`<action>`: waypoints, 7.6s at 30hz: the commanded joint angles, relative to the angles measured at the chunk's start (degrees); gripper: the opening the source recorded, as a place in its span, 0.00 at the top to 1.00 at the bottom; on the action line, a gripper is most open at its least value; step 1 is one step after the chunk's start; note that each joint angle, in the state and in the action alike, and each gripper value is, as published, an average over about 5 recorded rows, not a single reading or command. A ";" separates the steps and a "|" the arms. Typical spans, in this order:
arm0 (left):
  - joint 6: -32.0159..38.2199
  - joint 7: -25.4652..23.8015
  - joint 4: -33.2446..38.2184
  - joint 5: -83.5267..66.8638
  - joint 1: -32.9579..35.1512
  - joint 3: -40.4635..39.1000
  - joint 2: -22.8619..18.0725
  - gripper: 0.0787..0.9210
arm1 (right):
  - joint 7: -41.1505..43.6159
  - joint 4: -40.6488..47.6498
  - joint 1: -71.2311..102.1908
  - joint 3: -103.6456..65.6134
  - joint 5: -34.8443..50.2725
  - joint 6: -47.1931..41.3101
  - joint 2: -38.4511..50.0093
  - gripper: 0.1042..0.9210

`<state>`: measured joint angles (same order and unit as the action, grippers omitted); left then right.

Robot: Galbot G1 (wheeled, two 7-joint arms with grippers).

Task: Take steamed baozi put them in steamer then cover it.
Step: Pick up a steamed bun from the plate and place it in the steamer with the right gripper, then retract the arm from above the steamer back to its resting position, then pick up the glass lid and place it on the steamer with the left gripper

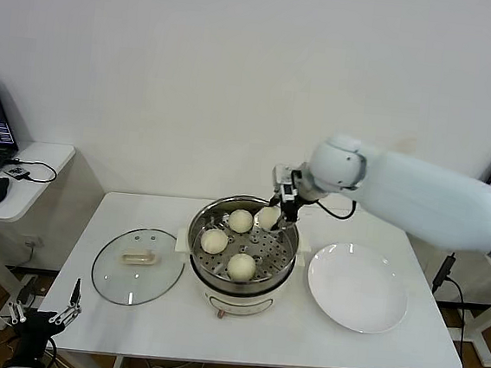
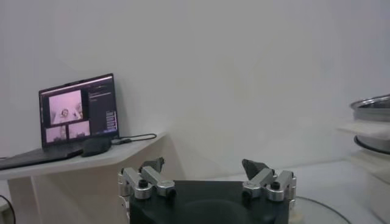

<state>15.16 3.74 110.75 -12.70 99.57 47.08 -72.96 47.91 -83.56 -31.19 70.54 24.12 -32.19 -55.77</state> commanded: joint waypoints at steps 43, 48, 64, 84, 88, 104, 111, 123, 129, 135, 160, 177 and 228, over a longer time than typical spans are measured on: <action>-0.24 1.87 -1.02 -0.47 -1.71 -0.61 0.41 0.12 | -27.31 -19.53 22.99 -25.12 6.14 0.04 21.53 0.12; 1.64 4.12 -1.78 -0.19 -2.78 -0.94 0.33 0.12 | -40.54 -23.18 56.86 -53.92 -0.48 14.60 27.27 0.12; 3.46 12.25 -10.01 19.16 -7.26 -4.46 -0.63 0.12 | -38.71 -22.43 113.91 -113.70 -10.77 48.43 -10.03 0.12; 3.39 8.86 -22.71 85.07 -22.98 -10.81 10.19 0.12 | -40.67 -23.82 124.38 -125.42 -15.67 55.32 -26.70 0.12; 3.24 7.45 -25.37 85.08 -27.29 -13.63 10.70 0.12 | -41.23 -23.62 124.82 -126.83 -15.78 55.60 -27.46 0.12; 3.28 7.15 -37.70 83.79 -36.57 -17.29 10.71 0.12 | -41.63 -23.11 125.88 -128.03 -16.85 55.82 -28.84 0.12; 3.13 6.78 -39.16 83.88 -38.61 -17.98 10.51 0.12 | -41.72 -22.10 125.79 -127.26 -18.04 56.47 -29.12 0.12; 2.78 6.49 -40.71 84.63 -41.71 -19.36 9.56 0.12 | -41.68 -21.45 126.28 -127.43 -18.65 57.07 -28.92 0.12; 2.38 6.07 -41.79 84.45 -43.25 -20.04 9.48 0.12 | -41.65 -20.83 126.31 -127.04 -19.39 57.35 -29.06 0.12; 2.16 6.07 -43.86 83.91 -44.72 -20.48 8.88 0.12 | -41.66 -20.17 126.12 -126.76 -19.94 57.51 -29.16 0.12; 1.15 9.14 -45.83 84.28 -44.12 -20.49 7.03 0.69 | -41.29 -18.51 125.73 -124.40 -21.25 57.58 -29.51 0.12; -10.18 5.17 -17.71 81.34 -29.51 -9.84 10.33 0.93 | -41.11 -17.80 125.16 -122.49 -21.50 57.69 -29.08 0.12; -44.54 -23.13 0.81 87.10 -50.66 -51.93 5.25 0.93 | -41.56 -11.51 121.46 -113.52 -34.01 58.08 -33.82 0.12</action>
<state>-25.71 -13.81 113.18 60.91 53.47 1.22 -58.92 6.44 -96.90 90.67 -44.04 -7.68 25.59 -88.53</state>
